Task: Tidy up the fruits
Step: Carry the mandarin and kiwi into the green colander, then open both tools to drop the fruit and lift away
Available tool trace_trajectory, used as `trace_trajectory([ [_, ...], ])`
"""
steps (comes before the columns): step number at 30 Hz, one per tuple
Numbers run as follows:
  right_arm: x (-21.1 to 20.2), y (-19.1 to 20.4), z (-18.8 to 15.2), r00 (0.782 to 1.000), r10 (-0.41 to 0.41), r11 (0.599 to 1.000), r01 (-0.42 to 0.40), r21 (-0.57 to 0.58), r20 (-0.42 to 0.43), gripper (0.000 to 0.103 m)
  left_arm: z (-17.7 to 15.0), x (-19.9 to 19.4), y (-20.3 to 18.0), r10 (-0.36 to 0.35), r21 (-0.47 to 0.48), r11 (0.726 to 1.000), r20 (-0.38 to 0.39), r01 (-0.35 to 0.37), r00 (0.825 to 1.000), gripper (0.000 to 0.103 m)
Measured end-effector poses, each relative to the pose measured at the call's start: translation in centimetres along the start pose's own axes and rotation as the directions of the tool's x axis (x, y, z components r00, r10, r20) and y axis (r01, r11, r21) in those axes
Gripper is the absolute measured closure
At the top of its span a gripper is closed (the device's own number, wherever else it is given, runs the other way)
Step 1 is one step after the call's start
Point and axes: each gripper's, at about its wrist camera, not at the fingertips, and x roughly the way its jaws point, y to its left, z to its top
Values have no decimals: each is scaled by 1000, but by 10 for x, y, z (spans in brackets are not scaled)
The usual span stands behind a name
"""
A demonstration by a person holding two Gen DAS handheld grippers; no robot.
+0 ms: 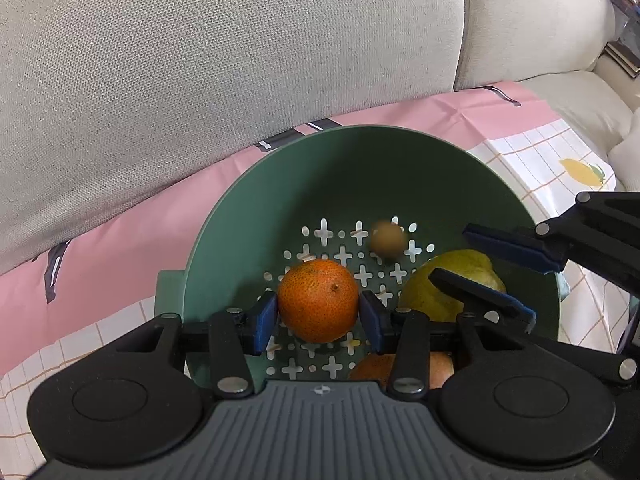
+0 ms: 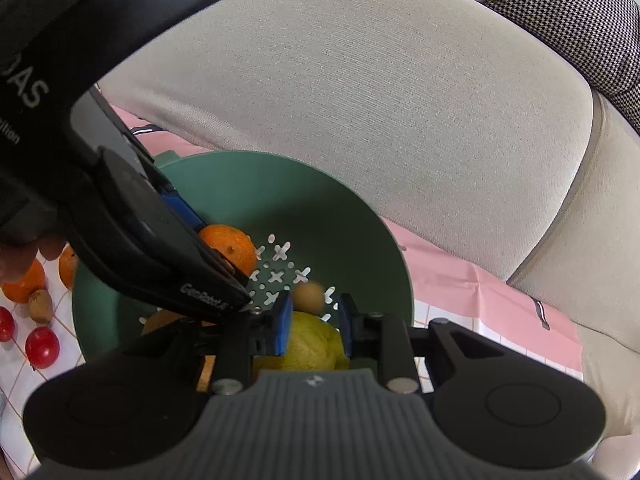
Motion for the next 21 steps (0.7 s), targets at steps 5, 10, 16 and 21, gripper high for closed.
trace_trajectory([
  [5, -1, 0, 2, 1000, 17, 1000, -17, 16, -8, 90, -1, -3, 2, -2, -21, 1000, 11, 3, 1000, 48],
  [10, -3, -2, 4, 999, 28, 999, -27, 45, -21, 89, -6, -20, 6, -7, -24, 1000, 59, 8, 998, 38],
  [16, -2, -2, 4, 999, 28, 998, -26, 65, -29, 87, -13, -49, 11, -11, -46, 999, 125, 17, 992, 32],
  [21, -9, 5, 3, 1000, 10, 997, -8, 73, -27, 70, -23, -73, 15, 18, -61, 998, 179, -8, 984, 32],
])
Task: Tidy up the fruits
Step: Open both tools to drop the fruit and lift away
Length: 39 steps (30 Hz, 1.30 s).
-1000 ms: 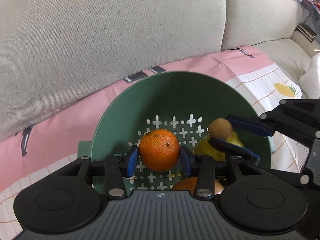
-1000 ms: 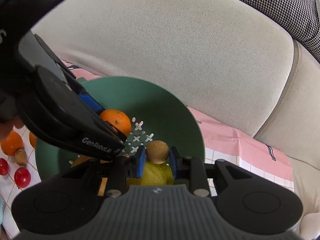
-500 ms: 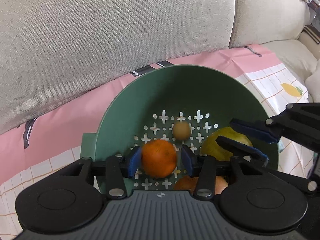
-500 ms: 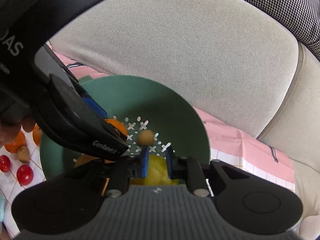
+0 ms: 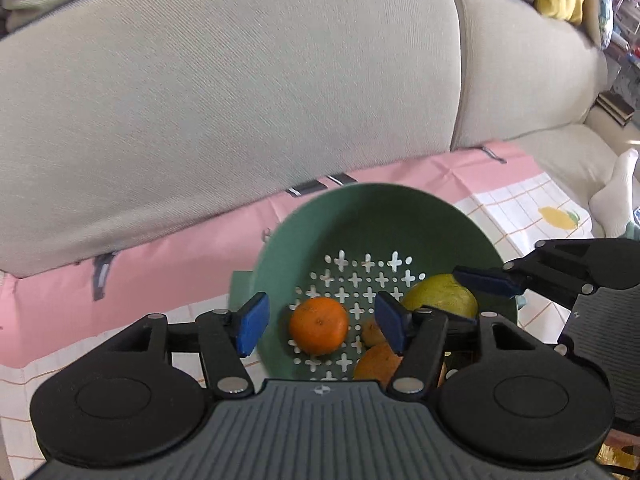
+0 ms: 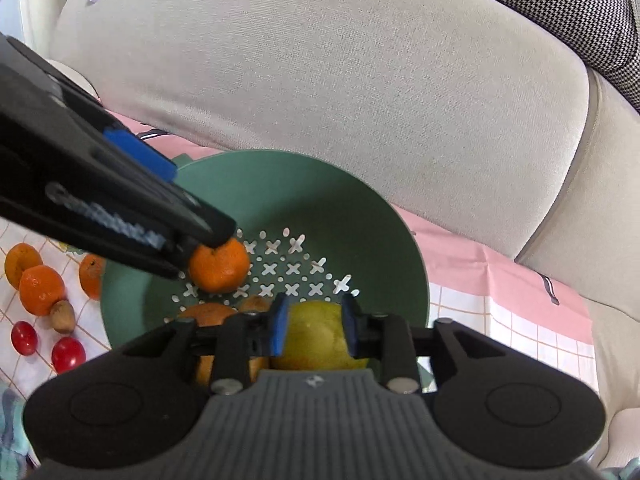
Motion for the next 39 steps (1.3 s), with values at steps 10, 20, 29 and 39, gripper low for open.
trace_trajectory([
  [10, -33, 16, -7, 999, 3, 996, -6, 93, 38, 60, -25, -50, 8, 47, 37, 998, 62, -50, 997, 32],
  [20, -62, 53, -28, 996, 66, 979, -76, 188, 59, 49, -65, -96, 24, 74, 14, 997, 68, -75, 995, 32],
  [29, -71, 88, -49, 984, 170, 958, -176, 228, 47, 40, -106, -121, 49, 99, -49, 994, 40, -97, 994, 32],
  [39, -74, 137, -69, 983, 184, 970, -181, 163, -4, 35, -155, -132, 70, 126, -122, 984, -11, -127, 992, 32],
])
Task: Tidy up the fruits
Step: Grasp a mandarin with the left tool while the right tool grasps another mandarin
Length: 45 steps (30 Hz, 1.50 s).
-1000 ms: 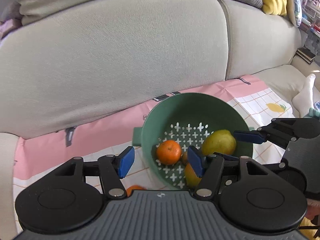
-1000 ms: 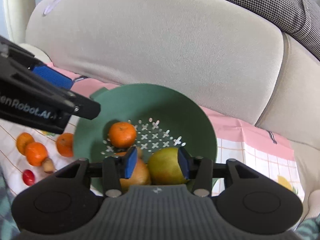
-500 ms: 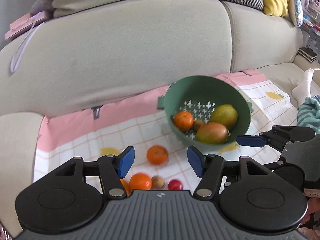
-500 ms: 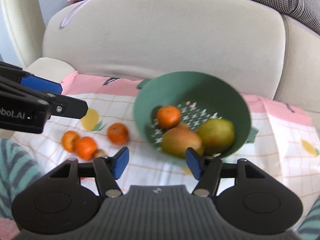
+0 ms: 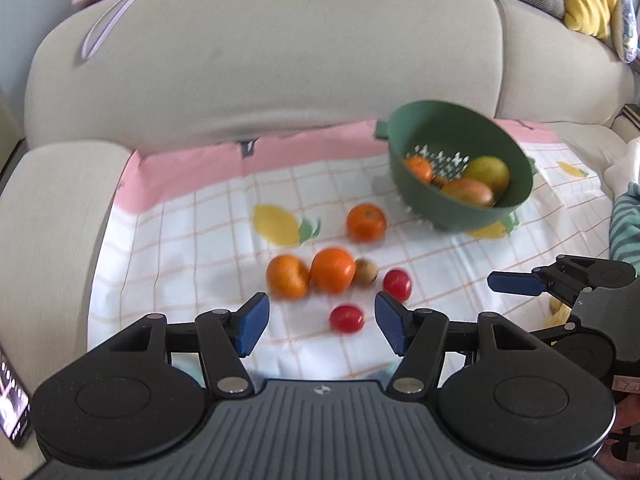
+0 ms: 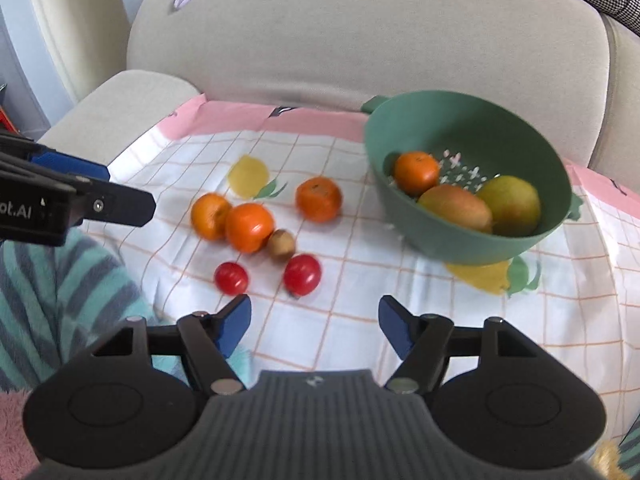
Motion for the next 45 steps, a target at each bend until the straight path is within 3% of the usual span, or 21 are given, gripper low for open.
trace_trajectory([
  [10, 5, 22, -13, 1000, -10, 996, 7, -84, -28, 33, -25, 3, 22, 42, -37, 998, -22, -42, 999, 32],
  [13, 8, 22, -13, 999, -22, 996, 18, -82, -37, 30, -29, 6, 30, 16, -64, 998, -21, -17, 1000, 32],
  [27, 24, 20, -14, 996, 8, 996, -15, -88, -86, 31, -31, 22, 38, -46, -99, 994, -19, 44, 999, 32],
  [32, 30, 17, -12, 996, 9, 996, -16, -83, -86, 42, -26, 28, 36, -63, -82, 995, -23, 61, 998, 36],
  [39, 32, 14, 5, 998, 47, 996, -49, -69, -33, 48, -9, 46, 37, -60, -50, 997, -39, 58, 997, 42],
  [45, 37, 31, 22, 996, 87, 980, -82, -182, 20, 55, 2, 57, 41, -75, -46, 996, -65, 72, 995, 44],
])
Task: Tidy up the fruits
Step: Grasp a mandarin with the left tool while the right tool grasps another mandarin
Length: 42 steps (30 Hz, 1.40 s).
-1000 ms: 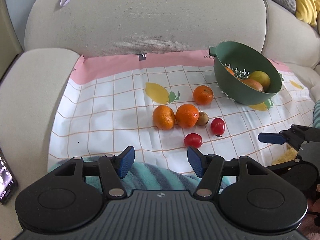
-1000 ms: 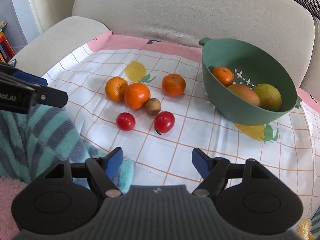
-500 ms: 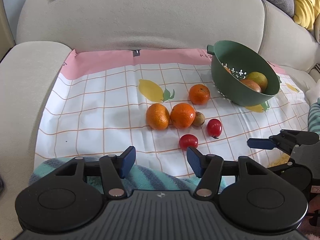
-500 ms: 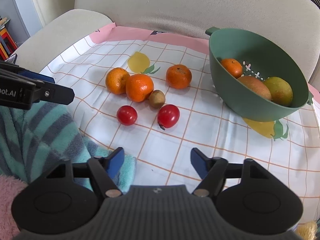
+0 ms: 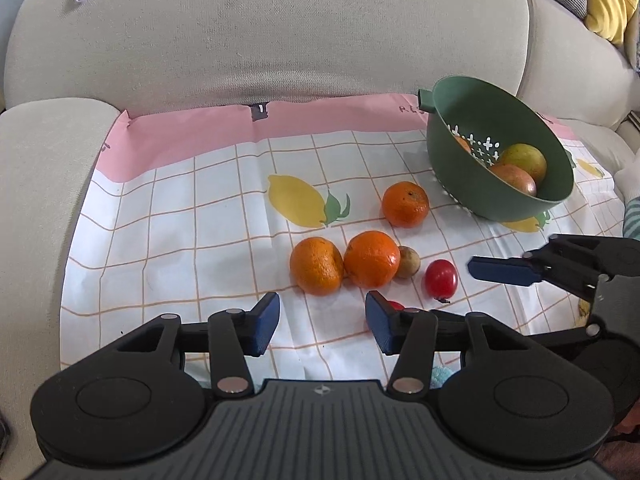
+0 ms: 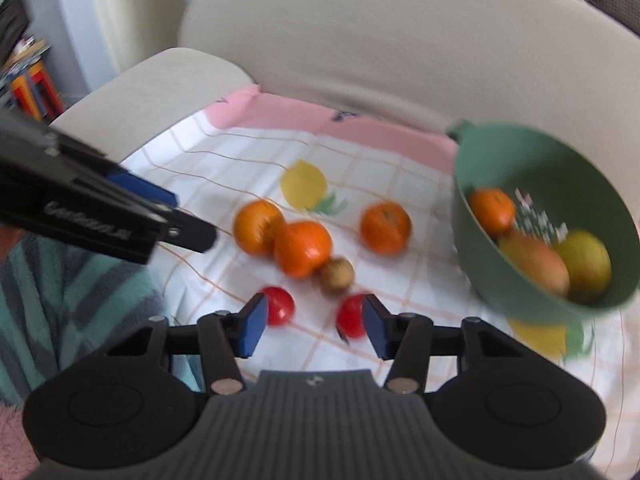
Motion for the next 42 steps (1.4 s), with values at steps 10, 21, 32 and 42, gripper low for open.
trace_trajectory([
  [10, 34, 14, 23, 1000, 3, 983, -3, -186, 0, 62, 11, 13, 14, -13, -53, 999, -32, 11, 999, 44],
  [21, 62, 15, 37, 999, 8, 969, -21, -245, -53, 61, 15, 25, 23, -43, -81, 996, -53, 39, 998, 45],
  [32, 70, 13, 39, 997, 15, 971, -32, -238, -75, 60, 15, 29, 28, -74, -111, 992, -63, 66, 995, 45],
  [42, 60, 9, 37, 999, 18, 975, -26, -222, -36, 62, 16, 30, 30, -94, -146, 986, -56, 85, 994, 45],
])
